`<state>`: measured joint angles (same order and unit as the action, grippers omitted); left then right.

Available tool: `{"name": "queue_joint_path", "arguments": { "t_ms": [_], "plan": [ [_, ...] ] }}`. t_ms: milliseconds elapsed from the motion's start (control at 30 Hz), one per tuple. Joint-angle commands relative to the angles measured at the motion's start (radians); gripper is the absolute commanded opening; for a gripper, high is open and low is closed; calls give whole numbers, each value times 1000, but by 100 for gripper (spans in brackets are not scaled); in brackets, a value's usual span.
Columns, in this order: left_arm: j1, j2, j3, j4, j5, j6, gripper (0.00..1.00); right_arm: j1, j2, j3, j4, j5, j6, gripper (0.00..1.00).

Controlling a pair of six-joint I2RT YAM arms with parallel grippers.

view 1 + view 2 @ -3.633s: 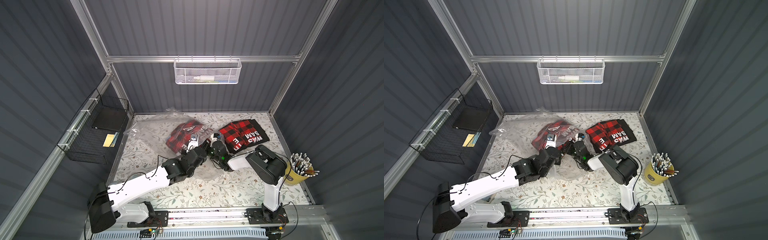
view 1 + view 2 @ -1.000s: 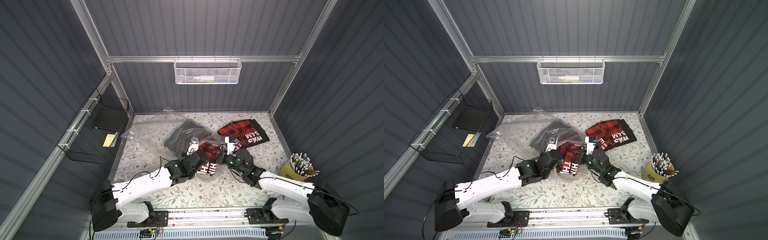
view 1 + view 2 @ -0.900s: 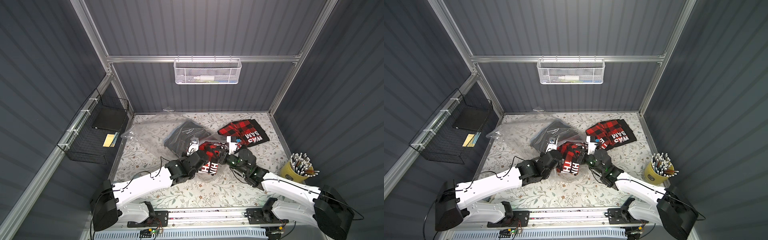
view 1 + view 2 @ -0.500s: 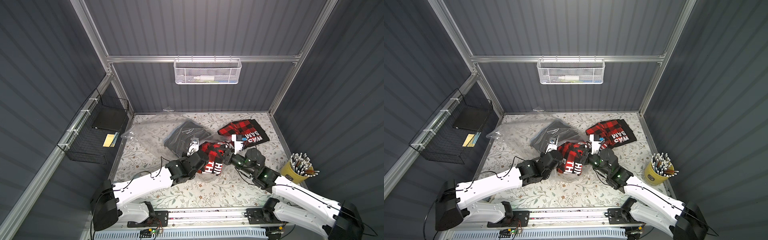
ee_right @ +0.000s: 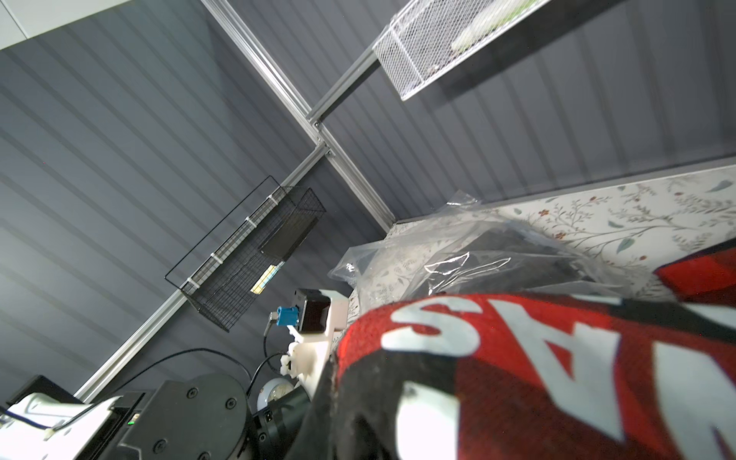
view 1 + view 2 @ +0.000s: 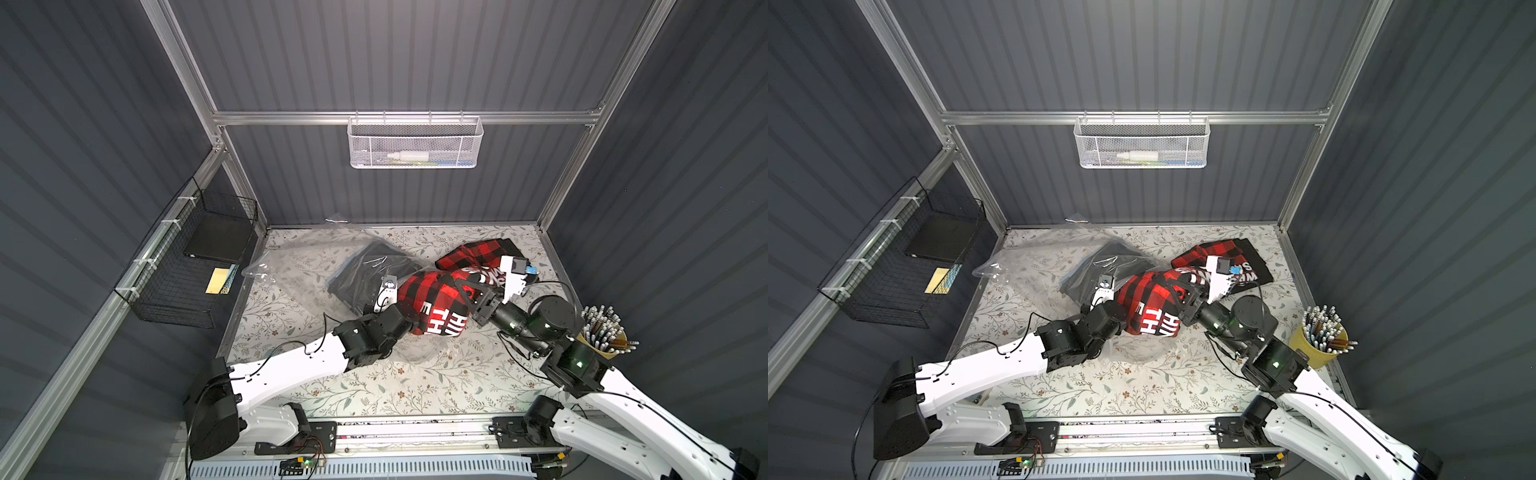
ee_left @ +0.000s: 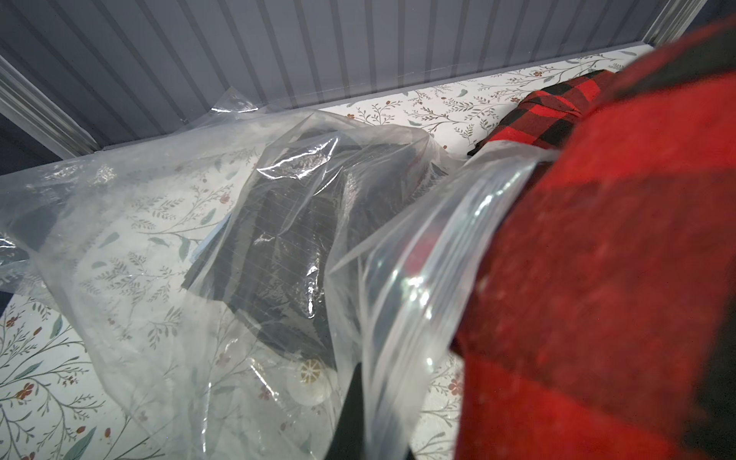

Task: Take the shirt out of the vacuum bag
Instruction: Place the shirt at the center of the board.

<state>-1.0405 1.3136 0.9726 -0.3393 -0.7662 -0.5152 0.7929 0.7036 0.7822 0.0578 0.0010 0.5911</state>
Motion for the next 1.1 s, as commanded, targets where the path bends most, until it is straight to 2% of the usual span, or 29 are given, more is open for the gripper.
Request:
{"name": "queue_joint_path", "arguments": {
  "t_ms": [0,167,300,400,467,567,633,900,1067],
  "plan": [
    [-4,-17,-17,-15,-40,16,0,2,-36,94,-22,88,-64,0],
    [-5,-28,-32,-20,-42,13,0,0,-8,217,-187,221,-104,0],
    [-4,-32,-41,-20,-41,1,0,-13,-5,258,-186,276,-169,0],
    [-3,-34,-44,-26,-39,-7,0,-71,30,302,-205,304,-218,0],
    [-4,-33,-43,-32,-39,-11,0,-173,54,314,-203,235,-211,0],
    [-3,-34,-41,-42,-41,-15,0,-397,100,305,-163,-5,-127,0],
    [-4,-36,-40,-42,-39,-18,0,-497,139,295,-123,-87,-81,0],
    [-4,-24,-30,-44,-31,-18,0,-734,315,301,69,-308,79,0],
    [-4,-8,-27,-40,-17,-19,0,-767,440,333,154,-303,76,0]
  ]
}}
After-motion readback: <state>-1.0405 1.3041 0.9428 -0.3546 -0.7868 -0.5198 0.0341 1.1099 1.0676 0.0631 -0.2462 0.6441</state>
